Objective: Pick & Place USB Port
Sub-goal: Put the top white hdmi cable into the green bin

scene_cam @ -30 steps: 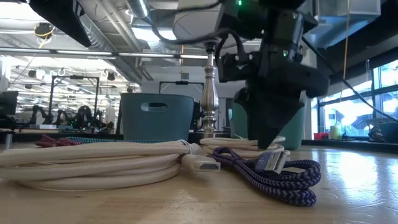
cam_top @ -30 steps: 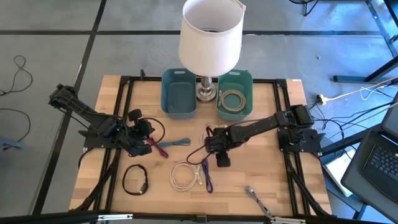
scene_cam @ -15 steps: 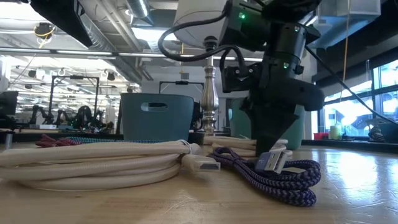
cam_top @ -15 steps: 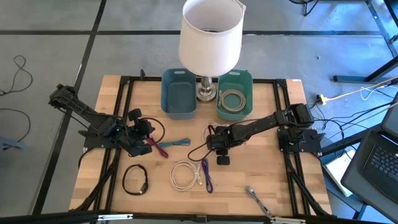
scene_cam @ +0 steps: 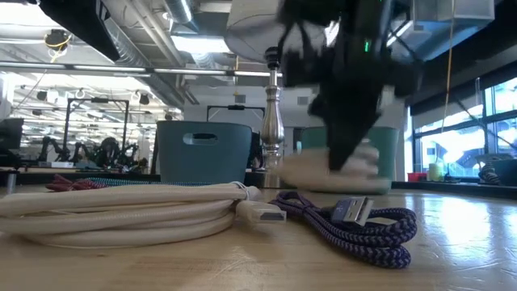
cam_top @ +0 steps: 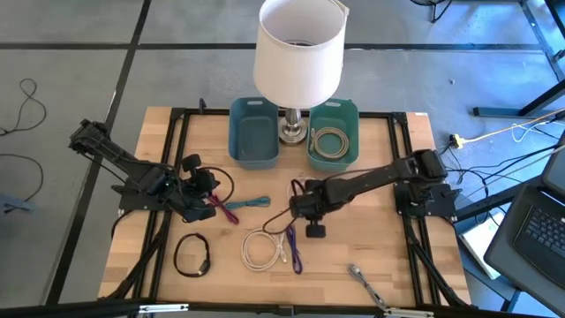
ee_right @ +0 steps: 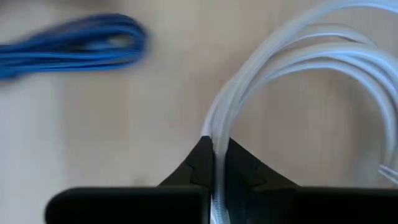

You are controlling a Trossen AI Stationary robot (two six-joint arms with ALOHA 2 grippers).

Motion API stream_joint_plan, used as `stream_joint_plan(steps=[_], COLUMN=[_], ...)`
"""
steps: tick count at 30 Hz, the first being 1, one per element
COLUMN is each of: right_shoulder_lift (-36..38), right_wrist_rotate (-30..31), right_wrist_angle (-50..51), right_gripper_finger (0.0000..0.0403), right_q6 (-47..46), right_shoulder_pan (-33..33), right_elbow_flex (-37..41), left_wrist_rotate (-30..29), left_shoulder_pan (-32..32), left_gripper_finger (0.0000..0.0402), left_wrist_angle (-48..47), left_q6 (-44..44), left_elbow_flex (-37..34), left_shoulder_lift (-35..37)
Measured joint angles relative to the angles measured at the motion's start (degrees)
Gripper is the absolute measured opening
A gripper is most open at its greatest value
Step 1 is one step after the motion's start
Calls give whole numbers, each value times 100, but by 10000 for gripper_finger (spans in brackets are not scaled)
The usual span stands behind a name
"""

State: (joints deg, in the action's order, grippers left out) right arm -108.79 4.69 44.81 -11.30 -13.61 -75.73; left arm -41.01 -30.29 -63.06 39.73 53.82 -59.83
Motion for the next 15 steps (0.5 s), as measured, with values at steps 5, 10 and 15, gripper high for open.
stream_joint_plan(steps=[5,10,15], right_shoulder_lift=[0,0,4], right_wrist_rotate=[428,1279,2195], right_wrist_angle=[1084,2552,4514], right_gripper_finger=[15,15,15], right_q6=[-214,-932,-2395], right_shoulder_pan=[-496,-1036,-1500], right_elbow_flex=[-888,-1746,-2332], left_wrist_rotate=[-2,-2,-2], left_shoulder_pan=[0,-1,0], left_gripper_finger=[3,3,3], left_wrist_angle=[-20,-20,-20], left_q6=[-79,-147,-151], left_elbow_flex=[1,1,0], left_shoulder_lift=[-2,-2,-2])
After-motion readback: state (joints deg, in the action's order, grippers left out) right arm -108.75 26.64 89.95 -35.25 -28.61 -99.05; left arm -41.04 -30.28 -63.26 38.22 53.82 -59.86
